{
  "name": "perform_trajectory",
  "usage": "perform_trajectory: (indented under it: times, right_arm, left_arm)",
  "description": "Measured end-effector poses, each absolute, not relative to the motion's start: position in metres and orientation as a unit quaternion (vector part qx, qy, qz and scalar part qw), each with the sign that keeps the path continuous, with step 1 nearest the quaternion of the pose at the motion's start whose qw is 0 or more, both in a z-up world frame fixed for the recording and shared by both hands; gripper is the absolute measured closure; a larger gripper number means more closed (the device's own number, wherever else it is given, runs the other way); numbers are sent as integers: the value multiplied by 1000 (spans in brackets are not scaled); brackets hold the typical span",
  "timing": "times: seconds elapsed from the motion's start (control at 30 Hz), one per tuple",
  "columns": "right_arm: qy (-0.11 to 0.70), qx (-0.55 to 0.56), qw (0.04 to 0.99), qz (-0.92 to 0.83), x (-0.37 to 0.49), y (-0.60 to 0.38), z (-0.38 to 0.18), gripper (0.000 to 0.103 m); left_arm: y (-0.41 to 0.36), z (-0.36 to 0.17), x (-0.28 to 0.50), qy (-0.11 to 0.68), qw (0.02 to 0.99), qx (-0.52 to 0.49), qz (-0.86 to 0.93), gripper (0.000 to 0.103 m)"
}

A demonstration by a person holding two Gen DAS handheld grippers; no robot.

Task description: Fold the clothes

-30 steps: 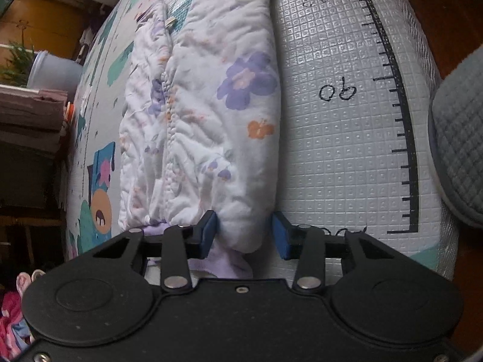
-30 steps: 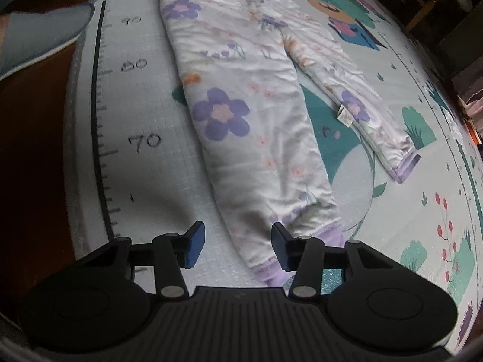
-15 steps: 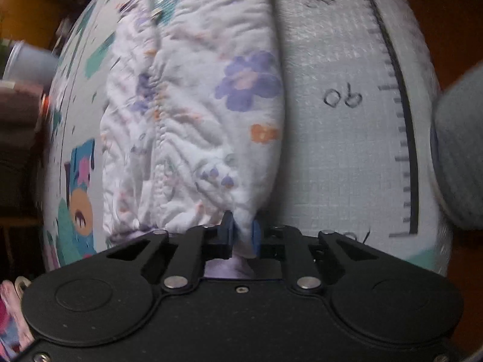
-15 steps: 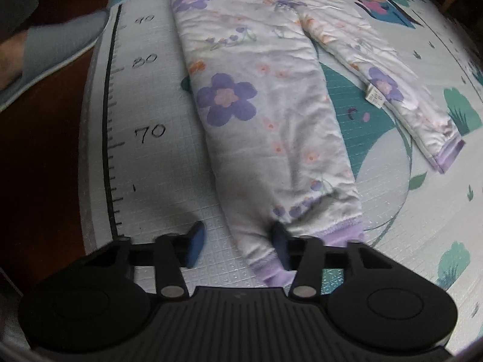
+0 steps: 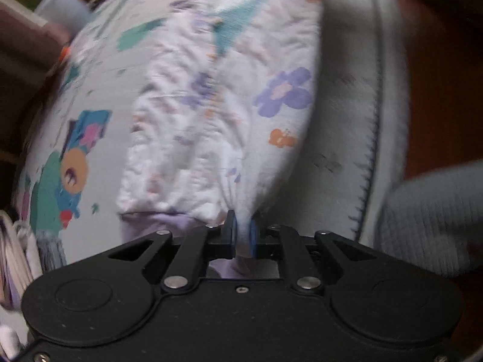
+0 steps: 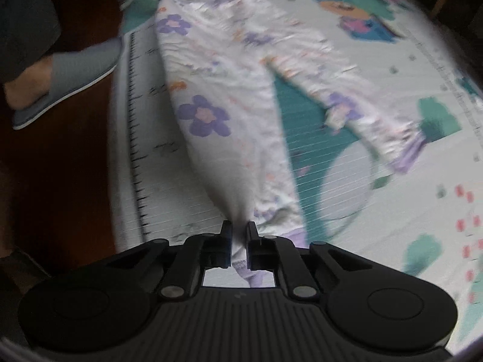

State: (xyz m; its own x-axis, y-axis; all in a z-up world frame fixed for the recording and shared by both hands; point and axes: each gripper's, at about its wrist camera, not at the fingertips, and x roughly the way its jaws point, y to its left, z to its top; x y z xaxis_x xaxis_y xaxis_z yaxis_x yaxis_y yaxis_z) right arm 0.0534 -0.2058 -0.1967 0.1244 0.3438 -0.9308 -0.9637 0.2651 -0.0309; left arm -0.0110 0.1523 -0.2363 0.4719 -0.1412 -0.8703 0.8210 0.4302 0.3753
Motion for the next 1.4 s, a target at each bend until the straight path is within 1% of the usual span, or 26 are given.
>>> perform_trajectory:
  times: [0.2, 0.37, 0.5, 0.67, 0.97, 1.13, 1.2, 1.27, 1.3, 1.33, 1.37, 1.4]
  right_arm:
    - [401, -375, 697, 460, 101, -206, -161, 93]
    - [380, -381, 716, 445, 146, -198, -147, 93]
    - [398, -372, 717, 436, 188, -188, -151, 93]
    - [429, -342, 722, 422, 243, -176, -168, 93]
    - [448, -344, 726, 392, 303, -145, -202, 93]
    - [457, -346, 730, 372, 322, -131, -223, 93]
    - [451, -357, 739, 350, 327, -125, -230, 93]
    - [443, -369, 752, 320, 329, -121, -237, 91]
    - [439, -370, 759, 308, 330, -120, -239, 89]
    - [435, -362, 767, 304, 329, -121, -238, 84]
    - [430, -353, 775, 301, 327, -122, -235, 76]
    - [422, -342, 784, 301, 323, -122, -231, 72]
  left_arm:
    - [167, -206, 23, 400, 810, 315, -291, 96]
    - [188, -197, 52, 412, 844, 219, -264, 96]
    - [210, -194, 79, 414, 868, 139, -234, 96]
    - [228, -203, 107, 431, 873, 71, -216, 96]
    - [246, -234, 146, 463, 867, 10, -182, 96]
    - [250, -247, 162, 482, 860, 9, -168, 96]
    - [249, -253, 165, 486, 858, 24, -164, 96]
    - [251, -257, 168, 485, 862, 24, -148, 93]
    - [253, -257, 169, 480, 866, 22, -134, 88]
    - [255, -255, 167, 471, 875, 22, -113, 87]
    - [259, -251, 165, 460, 883, 20, -90, 87]
    - [262, -246, 161, 449, 890, 20, -71, 87]
